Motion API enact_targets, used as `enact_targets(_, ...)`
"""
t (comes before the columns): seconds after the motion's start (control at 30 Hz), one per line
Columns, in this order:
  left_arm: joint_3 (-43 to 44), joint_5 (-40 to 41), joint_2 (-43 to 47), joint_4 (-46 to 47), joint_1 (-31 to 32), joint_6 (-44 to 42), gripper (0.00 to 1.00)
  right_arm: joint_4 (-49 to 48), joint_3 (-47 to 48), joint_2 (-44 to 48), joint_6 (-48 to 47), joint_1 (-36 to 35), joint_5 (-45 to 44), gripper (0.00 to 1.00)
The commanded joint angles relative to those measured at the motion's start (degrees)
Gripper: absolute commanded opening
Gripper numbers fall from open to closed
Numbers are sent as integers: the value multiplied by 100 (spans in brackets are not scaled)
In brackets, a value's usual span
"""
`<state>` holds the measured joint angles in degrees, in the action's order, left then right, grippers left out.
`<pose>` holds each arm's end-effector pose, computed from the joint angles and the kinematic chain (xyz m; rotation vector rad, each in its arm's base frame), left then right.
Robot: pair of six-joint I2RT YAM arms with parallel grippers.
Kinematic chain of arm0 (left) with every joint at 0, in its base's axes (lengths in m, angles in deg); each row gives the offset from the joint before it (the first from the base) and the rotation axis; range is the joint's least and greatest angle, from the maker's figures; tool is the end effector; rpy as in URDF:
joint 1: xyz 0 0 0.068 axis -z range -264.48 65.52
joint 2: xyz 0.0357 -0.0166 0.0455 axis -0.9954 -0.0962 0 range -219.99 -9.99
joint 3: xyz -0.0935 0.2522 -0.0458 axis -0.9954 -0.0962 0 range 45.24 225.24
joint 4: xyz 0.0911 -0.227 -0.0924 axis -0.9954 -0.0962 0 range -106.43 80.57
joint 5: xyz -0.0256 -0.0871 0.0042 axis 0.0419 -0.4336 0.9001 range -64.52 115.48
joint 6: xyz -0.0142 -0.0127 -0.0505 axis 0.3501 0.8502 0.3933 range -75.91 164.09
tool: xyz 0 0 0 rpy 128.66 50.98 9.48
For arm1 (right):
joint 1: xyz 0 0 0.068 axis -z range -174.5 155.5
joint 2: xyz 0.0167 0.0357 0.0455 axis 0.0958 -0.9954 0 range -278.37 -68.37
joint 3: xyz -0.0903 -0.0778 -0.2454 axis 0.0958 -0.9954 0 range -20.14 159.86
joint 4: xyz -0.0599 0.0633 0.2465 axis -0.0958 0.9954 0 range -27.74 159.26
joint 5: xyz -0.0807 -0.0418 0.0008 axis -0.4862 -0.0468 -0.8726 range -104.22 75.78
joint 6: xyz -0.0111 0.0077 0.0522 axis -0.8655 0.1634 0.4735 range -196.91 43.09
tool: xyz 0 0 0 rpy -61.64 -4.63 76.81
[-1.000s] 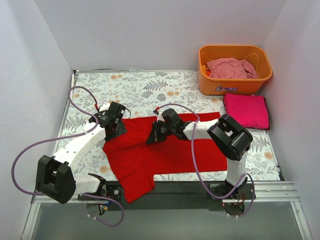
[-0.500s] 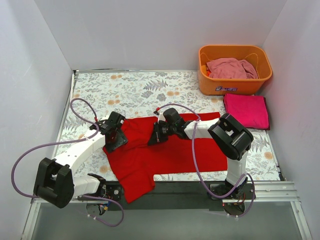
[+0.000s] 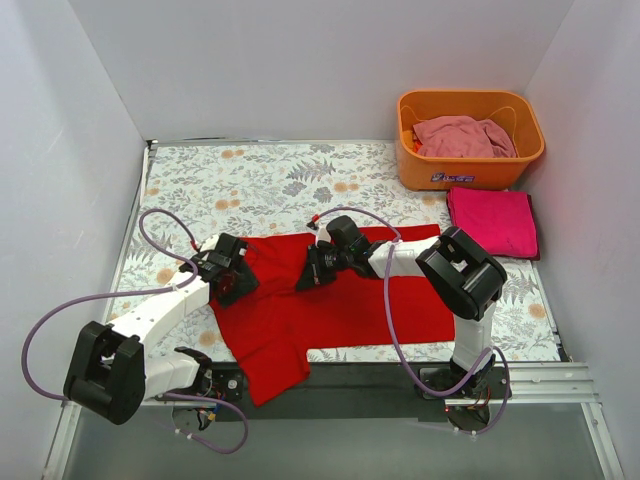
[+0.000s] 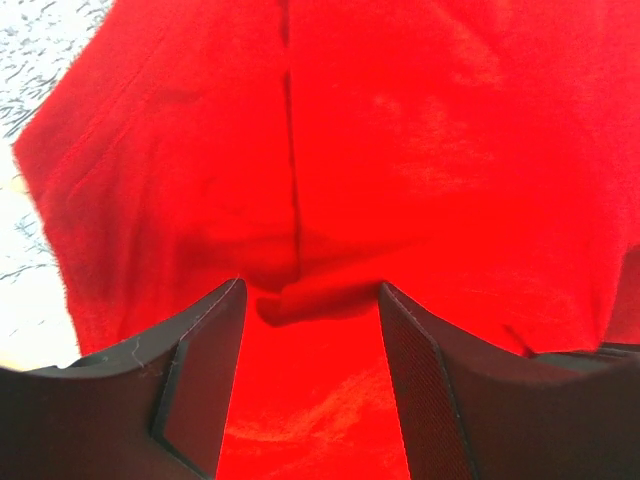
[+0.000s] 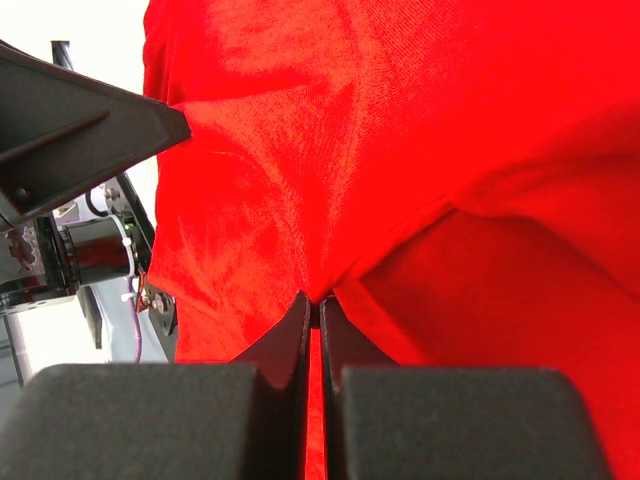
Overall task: Fold and stack the t-shirts
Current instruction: Fold the tshirt
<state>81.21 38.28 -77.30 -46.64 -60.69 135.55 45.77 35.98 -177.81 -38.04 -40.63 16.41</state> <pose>0.1846 -0.0727 0.1797 -1.5752 2.2452 -0.2739 0.2545 0.2909 0.1390 -0.4933 2.4399 1.3316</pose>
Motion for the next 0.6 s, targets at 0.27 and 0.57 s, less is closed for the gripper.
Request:
enact_targets(0.27, 226, -444, 69, 39, -24, -76, 32, -38, 145, 73, -82, 25, 145, 1)
enact_targets(0.57, 482, -682, 209, -664, -24, 153, 29, -21, 119, 169, -126, 78, 145, 1)
